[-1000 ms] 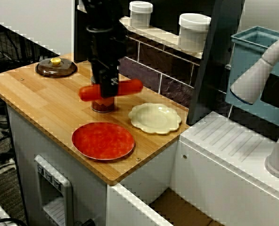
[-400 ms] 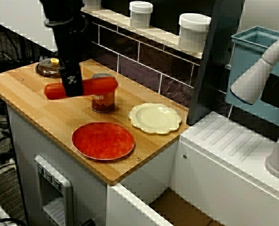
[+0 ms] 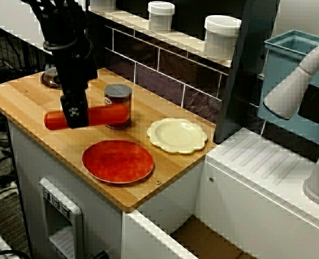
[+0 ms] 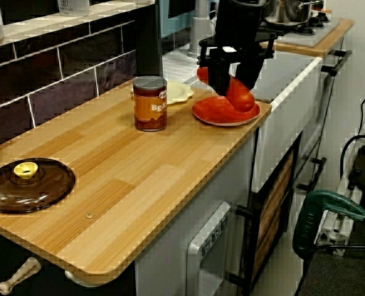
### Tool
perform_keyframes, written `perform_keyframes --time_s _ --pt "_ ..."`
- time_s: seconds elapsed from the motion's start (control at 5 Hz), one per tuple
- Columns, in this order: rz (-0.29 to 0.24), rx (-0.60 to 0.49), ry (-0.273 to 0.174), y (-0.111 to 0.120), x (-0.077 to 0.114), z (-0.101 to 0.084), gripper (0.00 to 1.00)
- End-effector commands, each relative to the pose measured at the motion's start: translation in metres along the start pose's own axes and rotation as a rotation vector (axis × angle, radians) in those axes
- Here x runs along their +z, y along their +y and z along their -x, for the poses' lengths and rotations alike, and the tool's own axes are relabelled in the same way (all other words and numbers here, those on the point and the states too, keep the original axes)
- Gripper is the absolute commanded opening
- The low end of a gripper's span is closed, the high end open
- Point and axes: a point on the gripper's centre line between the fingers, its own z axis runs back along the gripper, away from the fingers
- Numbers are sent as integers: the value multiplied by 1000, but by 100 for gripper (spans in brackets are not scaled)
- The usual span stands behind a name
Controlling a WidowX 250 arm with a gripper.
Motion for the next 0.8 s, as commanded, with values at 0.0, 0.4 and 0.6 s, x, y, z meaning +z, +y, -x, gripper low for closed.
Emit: perform_keyframes --time_s 0.0,0.4,0.6 --pt "-39 -30 -29 -16 2 -15 0" --pt "-79 -58 3 -33 -24 -32 0" --pt "-85 -70 20 -38 -33 -33 0"
